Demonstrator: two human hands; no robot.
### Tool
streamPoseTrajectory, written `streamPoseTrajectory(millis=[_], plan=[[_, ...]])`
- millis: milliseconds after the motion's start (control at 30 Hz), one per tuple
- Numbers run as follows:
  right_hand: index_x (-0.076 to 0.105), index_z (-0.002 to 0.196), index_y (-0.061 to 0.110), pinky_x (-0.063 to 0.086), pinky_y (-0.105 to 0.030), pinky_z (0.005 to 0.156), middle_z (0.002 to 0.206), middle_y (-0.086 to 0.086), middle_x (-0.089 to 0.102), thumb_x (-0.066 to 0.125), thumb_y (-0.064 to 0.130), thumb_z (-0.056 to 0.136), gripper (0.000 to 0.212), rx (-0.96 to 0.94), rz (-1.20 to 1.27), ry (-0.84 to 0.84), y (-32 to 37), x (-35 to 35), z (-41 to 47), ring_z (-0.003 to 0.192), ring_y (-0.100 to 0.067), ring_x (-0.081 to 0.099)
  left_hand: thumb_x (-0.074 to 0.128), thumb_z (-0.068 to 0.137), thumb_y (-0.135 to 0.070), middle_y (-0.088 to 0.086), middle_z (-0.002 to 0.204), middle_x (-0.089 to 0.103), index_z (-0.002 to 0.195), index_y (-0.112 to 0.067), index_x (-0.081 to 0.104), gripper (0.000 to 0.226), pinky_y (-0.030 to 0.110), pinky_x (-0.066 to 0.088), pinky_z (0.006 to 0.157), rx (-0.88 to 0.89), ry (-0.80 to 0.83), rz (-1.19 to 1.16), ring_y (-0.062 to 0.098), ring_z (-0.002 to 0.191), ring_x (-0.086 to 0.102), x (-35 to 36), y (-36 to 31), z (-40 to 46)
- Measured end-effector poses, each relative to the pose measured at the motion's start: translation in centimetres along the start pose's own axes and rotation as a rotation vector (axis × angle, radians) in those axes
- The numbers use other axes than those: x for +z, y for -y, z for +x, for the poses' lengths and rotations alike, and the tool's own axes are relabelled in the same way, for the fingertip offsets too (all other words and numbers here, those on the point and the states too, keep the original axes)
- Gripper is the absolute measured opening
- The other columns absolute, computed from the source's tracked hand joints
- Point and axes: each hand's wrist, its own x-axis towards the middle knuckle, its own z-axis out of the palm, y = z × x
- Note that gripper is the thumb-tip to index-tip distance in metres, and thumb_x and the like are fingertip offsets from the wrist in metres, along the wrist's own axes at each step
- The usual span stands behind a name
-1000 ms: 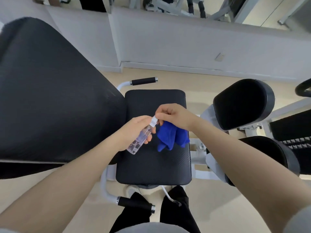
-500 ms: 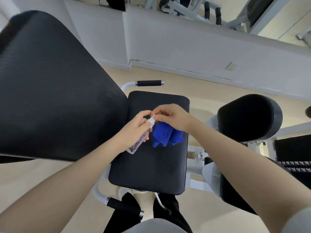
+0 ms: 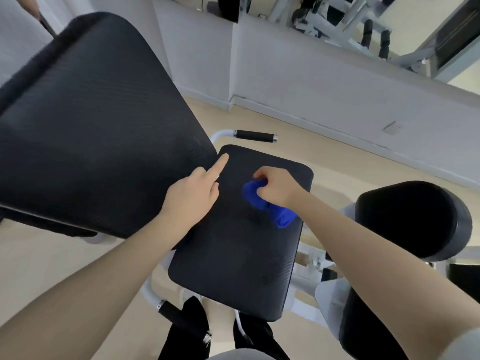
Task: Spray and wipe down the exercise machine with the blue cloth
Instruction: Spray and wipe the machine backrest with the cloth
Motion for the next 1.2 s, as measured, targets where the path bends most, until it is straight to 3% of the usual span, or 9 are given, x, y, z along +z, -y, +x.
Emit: streamPoseTrajectory(millis=[100,200,267,333,500,800,1000,1100,1200], plan=[[0.053,0.120,0.002,0.043,-0.031,0.086,0.121,-0.016,0.050,0.048,-0.001,0.083,0.037,-0.033,-0.347,0.026,2.0,0.9,1.4,0.109,-0.030,0.050,0.073,0.065,-0.013,0.003,0.063,0.031,0.125,-0.026,0.058,0.064,0.017,0.017,0.037,0.105,-0.205,0.418,0.015,0.038,0.019,-0.6,2.7,0.6],[0.053,0.120,0.003,0.043,-0.034,0.086,0.120,-0.016,0.047,0.048,-0.002,0.087,0.033,-0.054,-0.390,-0.076,3.5,1.7,2.5,0.108,-0.031,0.049,0.059,0.067,-0.015,-0.003,0.068,0.045,0.126,-0.035,0.050,0.063,0.021,0.017,0.038,0.023,-0.137,0.751,0.012,0.040,0.028,-2.2,4.6,1.3],[0.053,0.116,0.002,0.044,-0.036,0.088,0.120,-0.015,0.046,0.046,-0.001,0.089,0.028,-0.090,-0.279,-0.163,4.4,2.4,3.0,0.108,-0.031,0.048,0.048,0.073,-0.012,0.000,0.086,0.055,0.131,-0.030,0.036,0.062,0.023,0.024,0.041,-0.005,-0.078,0.834,0.011,0.049,0.045,-4.1,4.9,2.2],[0.049,0.114,0.001,0.043,-0.037,0.083,0.115,-0.016,0.049,0.040,0.004,0.093,0.023,-0.092,-0.160,-0.203,5.4,2.9,3.3,0.102,-0.032,0.050,0.042,0.080,-0.005,0.011,0.104,0.053,0.133,-0.019,0.019,0.060,0.024,0.035,0.046,0.072,-0.014,0.859,0.017,0.064,0.055,-4.5,5.3,3.3],[0.040,0.114,0.008,0.042,-0.037,0.063,0.083,-0.008,0.054,0.033,0.016,0.099,0.019,0.023,0.182,-0.278,7.5,4.6,3.9,0.071,-0.026,0.052,0.039,0.086,-0.002,0.022,0.112,0.047,0.131,-0.012,0.011,0.054,0.029,0.046,0.055,0.120,0.022,0.800,0.026,0.075,0.059,-4.8,6.0,5.3],[0.039,0.119,0.007,0.039,-0.031,0.063,0.089,-0.008,0.053,0.033,0.016,0.100,0.022,0.105,0.393,-0.298,6.4,5.8,3.7,0.072,-0.019,0.048,0.040,0.088,-0.003,0.024,0.117,0.043,0.134,-0.008,0.005,0.058,0.033,0.048,0.060,0.160,0.154,0.681,0.030,0.082,0.059,-3.4,5.7,4.0],[0.040,0.121,0.011,0.050,-0.040,0.076,0.099,-0.004,0.052,0.040,0.022,0.099,0.025,0.275,0.560,-0.257,3.8,7.8,3.5,0.083,-0.022,0.053,0.035,0.085,0.005,0.026,0.116,0.044,0.134,-0.006,0.015,0.054,0.036,0.046,0.060,0.107,0.349,0.603,0.032,0.087,0.059,0.6,5.2,-0.4],[0.046,0.110,0.014,0.054,-0.045,0.080,0.099,-0.006,0.056,0.045,0.026,0.097,0.018,0.360,0.719,-0.223,3.5,9.3,4.0,0.084,-0.025,0.058,0.039,0.081,0.000,0.016,0.106,0.054,0.134,-0.014,0.027,0.056,0.031,0.050,0.058,0.100,0.245,0.614,0.025,0.075,0.062,0.9,5.6,-0.3],[0.051,0.102,0.013,0.051,-0.034,0.066,0.094,-0.006,0.059,0.047,0.024,0.096,0.013,0.351,0.876,-0.215,4.8,9.9,4.9,0.080,-0.019,0.055,0.042,0.069,-0.009,-0.001,0.070,0.056,0.115,-0.034,0.058,0.054,0.020,0.025,0.039,0.095,0.049,0.617,0.011,0.041,0.044,-0.5,5.9,-1.2]])
